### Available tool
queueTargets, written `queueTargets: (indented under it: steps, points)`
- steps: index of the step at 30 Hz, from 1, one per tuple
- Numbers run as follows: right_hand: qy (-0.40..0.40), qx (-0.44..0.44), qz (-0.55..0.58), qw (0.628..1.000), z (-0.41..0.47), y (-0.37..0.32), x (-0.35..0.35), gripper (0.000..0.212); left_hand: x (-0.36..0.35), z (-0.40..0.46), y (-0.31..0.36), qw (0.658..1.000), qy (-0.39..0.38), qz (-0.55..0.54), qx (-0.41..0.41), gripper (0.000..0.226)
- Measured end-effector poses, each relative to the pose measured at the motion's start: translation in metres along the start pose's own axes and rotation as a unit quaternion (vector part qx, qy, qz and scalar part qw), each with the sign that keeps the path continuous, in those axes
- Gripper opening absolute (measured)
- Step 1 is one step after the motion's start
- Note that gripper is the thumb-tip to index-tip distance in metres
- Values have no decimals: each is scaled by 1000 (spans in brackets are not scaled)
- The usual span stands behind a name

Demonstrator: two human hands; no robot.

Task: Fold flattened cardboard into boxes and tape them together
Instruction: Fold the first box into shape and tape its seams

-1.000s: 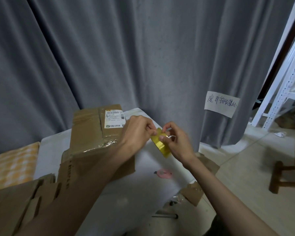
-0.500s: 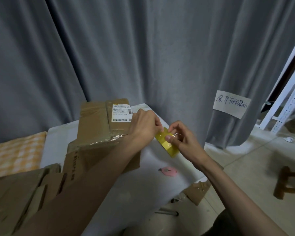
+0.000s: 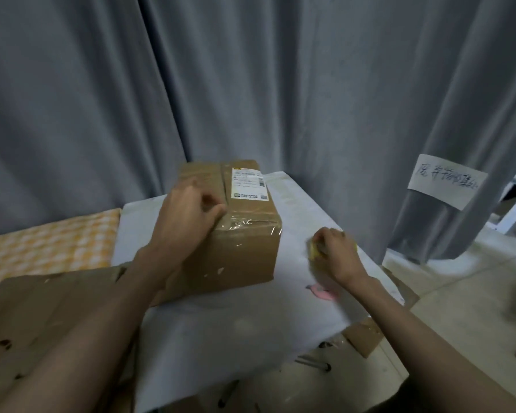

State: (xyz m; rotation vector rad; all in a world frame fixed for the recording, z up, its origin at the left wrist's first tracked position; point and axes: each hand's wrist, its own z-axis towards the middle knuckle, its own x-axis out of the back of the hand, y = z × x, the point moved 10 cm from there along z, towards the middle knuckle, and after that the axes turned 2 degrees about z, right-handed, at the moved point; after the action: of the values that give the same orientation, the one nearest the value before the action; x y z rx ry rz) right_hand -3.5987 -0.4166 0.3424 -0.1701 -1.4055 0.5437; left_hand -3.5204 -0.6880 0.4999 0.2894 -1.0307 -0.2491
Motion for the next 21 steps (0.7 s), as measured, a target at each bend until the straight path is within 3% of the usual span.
queueTargets:
  steps: [3,5,8,11,15,21]
  points:
    - [103,0,134,986,5,-30,34,8,11,-12,-35,998,23,-37,41,24]
    - [108,-2,241,965,13,-56,48,19,10,-18,-54,993,22,-83,76,30]
    - [42,-16,257,965,23,-89,50,43,3,-26,-73,983,16,-139,120,36]
    - [-33,-27,224,974,23,-101,39,48,-3,-33,-88,970,4,-189,152,39]
    - [-65,-47,262,962,16,-95,28,60,-12,-47,-106,949,-16,-262,177,40]
    - [-98,-60,361,926,12,-87,30,49,-7,-56,-106,918,-27,-359,166,46]
